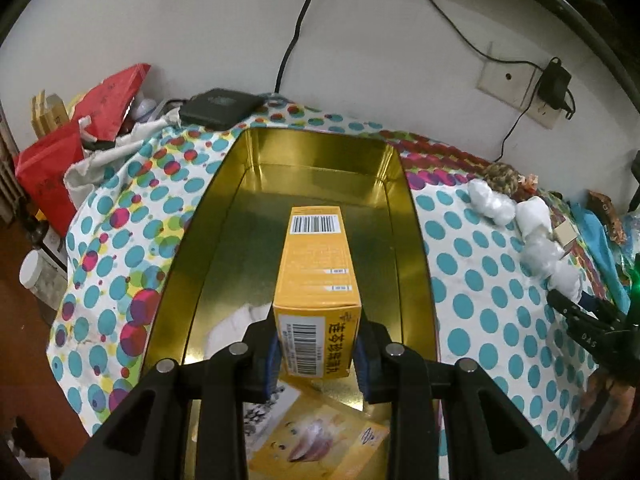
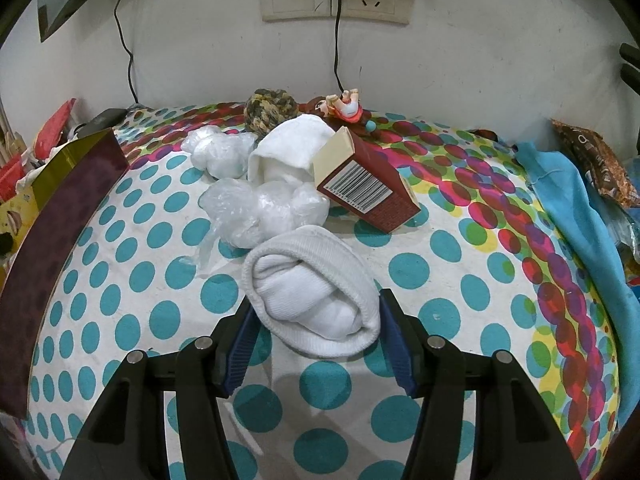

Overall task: Organize objects
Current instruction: 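Carry the yellow box into the gold tray with the left gripper and release, then carry the white sock into the gold tray with the right gripper and release, then grasp the red-and-cream box with the right gripper and lift it, then grasp a clear plastic bag on the bedspread with the left gripper and lift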

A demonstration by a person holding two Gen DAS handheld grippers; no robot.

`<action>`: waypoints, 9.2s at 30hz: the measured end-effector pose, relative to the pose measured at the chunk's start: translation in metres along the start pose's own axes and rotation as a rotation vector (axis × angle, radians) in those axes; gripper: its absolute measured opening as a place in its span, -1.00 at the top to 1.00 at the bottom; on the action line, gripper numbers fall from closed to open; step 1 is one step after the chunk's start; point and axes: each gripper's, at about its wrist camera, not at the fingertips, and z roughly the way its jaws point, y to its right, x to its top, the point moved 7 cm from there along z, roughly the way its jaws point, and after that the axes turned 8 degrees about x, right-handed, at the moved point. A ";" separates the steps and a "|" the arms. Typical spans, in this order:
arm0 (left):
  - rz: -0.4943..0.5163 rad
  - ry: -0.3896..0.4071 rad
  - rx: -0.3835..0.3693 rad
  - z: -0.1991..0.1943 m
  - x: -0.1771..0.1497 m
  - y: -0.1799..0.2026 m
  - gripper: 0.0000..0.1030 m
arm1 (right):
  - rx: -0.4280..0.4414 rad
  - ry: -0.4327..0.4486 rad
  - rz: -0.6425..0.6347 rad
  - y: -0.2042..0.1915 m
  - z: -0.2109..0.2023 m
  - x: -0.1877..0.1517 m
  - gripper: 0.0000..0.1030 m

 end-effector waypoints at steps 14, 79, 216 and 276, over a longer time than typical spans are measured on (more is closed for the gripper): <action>-0.018 0.066 -0.079 -0.003 0.005 -0.003 0.12 | -0.015 -0.005 -0.010 0.000 0.000 0.000 -0.07; 0.165 0.185 -0.032 -0.075 0.024 0.015 -0.16 | 0.062 0.075 -0.121 -0.084 -0.033 0.014 0.00; 0.506 0.049 -0.325 0.027 -0.018 0.320 -0.45 | -0.203 0.248 0.250 0.082 -0.053 0.010 0.46; 0.229 0.159 -0.103 -0.024 0.004 0.176 0.74 | -0.200 0.168 0.323 0.084 -0.032 0.007 0.43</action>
